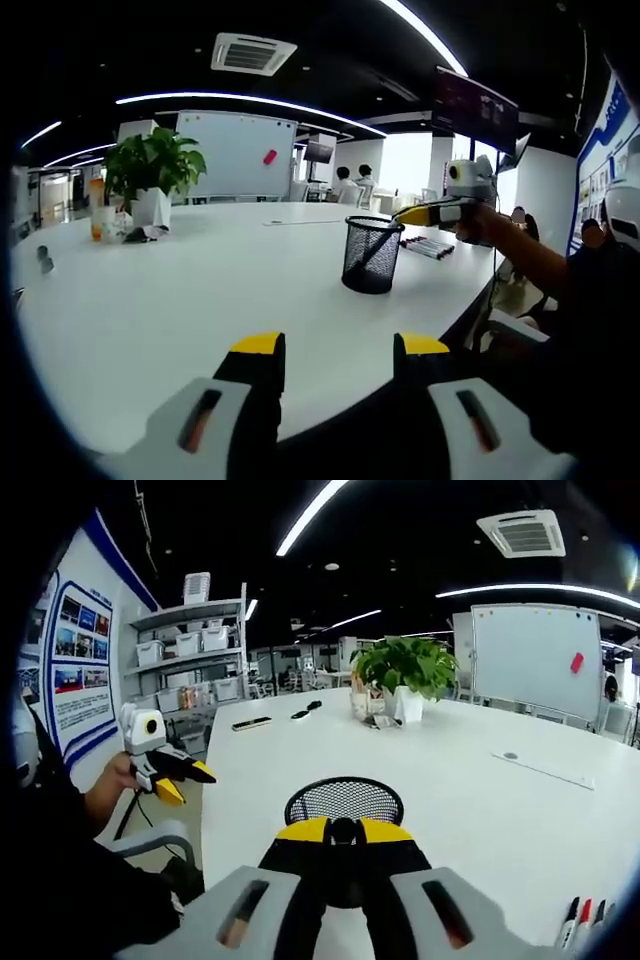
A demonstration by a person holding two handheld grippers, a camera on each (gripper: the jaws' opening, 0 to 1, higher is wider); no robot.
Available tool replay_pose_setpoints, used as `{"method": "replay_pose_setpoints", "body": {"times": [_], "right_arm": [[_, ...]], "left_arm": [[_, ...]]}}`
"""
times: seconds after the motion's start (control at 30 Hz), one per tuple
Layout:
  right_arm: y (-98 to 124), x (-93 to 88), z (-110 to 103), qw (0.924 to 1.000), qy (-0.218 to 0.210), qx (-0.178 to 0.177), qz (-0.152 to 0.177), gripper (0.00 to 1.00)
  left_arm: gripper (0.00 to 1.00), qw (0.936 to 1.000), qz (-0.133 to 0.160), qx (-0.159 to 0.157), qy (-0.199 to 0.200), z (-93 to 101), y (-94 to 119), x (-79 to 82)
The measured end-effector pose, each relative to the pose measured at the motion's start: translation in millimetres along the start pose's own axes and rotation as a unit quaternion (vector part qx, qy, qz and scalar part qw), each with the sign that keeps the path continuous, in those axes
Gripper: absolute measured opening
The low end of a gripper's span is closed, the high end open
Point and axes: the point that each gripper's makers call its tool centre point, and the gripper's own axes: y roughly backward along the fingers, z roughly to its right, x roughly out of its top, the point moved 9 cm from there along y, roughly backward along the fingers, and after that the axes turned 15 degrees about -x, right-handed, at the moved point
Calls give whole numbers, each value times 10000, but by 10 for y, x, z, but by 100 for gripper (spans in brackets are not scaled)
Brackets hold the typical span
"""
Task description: Pick up the whiteboard markers from the pen holder and place them facing the whiteboard neatly
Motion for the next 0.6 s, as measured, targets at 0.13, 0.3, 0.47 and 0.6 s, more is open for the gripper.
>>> {"method": "replay_pose_setpoints", "body": {"times": [0.13, 0.3, 0.47, 0.6], "right_arm": [[71, 74, -16, 9999, 31, -18, 129, 13], [183, 202, 18, 9996, 12, -55, 259, 13], [371, 363, 94, 9990, -148, -154, 393, 13], [474, 413, 154, 9989, -290, -160, 333, 13]], "left_arm": [[45, 10000, 8, 2, -8, 1, 3, 5], [45, 10000, 1, 8, 2, 5, 4, 5], [45, 10000, 4, -19, -18, 29, -17, 16], [45, 10000, 4, -43, -25, 43, -30, 23]]}}
